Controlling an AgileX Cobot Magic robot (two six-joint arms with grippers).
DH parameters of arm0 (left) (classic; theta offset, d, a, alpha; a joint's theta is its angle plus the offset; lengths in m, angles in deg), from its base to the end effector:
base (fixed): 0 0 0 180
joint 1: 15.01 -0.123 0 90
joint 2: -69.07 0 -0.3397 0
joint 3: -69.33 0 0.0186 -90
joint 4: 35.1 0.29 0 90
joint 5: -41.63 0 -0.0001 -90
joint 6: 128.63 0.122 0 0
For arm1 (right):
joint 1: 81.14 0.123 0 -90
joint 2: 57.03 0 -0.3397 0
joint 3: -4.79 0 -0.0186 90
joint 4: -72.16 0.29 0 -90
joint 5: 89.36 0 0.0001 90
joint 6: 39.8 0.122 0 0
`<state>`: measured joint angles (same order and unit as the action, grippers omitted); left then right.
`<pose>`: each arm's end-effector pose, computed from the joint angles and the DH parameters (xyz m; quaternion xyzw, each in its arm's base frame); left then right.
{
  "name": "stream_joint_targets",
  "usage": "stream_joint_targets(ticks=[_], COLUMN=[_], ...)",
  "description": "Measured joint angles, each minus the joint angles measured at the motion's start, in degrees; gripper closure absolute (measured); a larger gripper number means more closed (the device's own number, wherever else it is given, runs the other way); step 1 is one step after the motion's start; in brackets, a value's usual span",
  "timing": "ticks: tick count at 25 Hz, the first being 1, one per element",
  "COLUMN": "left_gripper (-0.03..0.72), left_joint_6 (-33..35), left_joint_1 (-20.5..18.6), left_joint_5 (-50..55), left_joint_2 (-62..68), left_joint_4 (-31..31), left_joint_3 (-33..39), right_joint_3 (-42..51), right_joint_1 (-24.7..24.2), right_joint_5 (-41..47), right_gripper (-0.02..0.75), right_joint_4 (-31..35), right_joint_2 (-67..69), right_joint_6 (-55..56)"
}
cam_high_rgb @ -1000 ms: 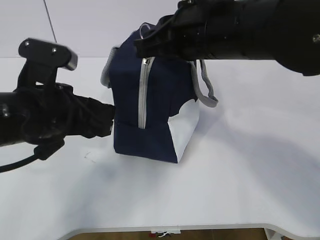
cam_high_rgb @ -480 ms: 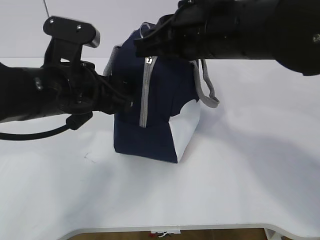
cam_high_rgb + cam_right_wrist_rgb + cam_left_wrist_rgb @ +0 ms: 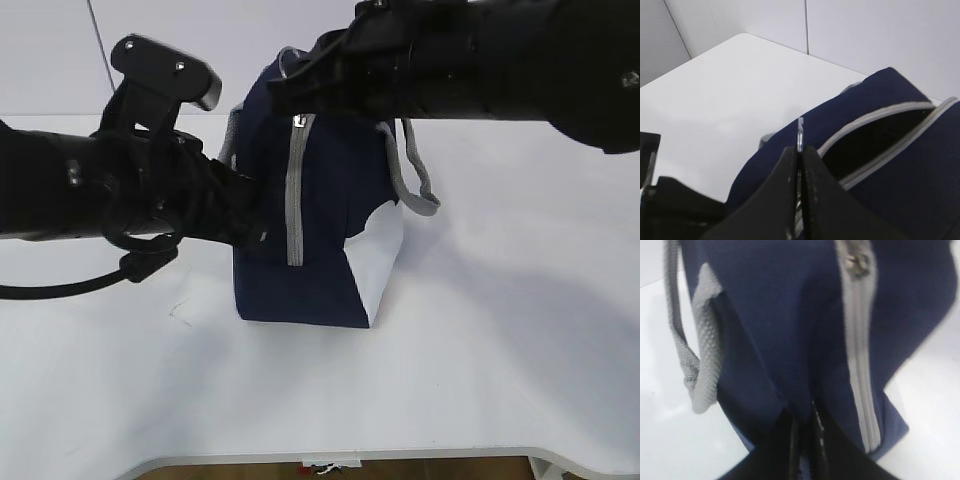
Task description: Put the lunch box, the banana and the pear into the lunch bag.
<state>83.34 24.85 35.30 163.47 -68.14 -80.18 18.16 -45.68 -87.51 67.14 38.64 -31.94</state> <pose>0.2967 -0.2382 0.2509 0.2737 0.8194 -0.1508 0.4805 0.3486 0.2478 0.3404 -0.2305 0.7906 0.1850 0.5362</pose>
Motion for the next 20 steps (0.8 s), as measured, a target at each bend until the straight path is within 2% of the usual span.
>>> stream_joint_targets(ticks=[5, 20], left_gripper=[0.691, 0.692], left_joint_6=[0.0, 0.0], left_joint_1=[0.0, 0.0], left_joint_5=[5.74, 19.9], left_joint_2=[-3.19, -9.0], left_joint_4=[4.12, 15.64], left_joint_3=[0.0, 0.0], right_joint_3=[0.0, -0.45], right_joint_1=[-0.77, -7.62], right_joint_5=[-1.19, -3.36], right_gripper=[0.724, 0.724], right_joint_4=[-0.25, 0.45], right_joint_2=[0.26, 0.62], right_joint_6=[0.0, 0.0])
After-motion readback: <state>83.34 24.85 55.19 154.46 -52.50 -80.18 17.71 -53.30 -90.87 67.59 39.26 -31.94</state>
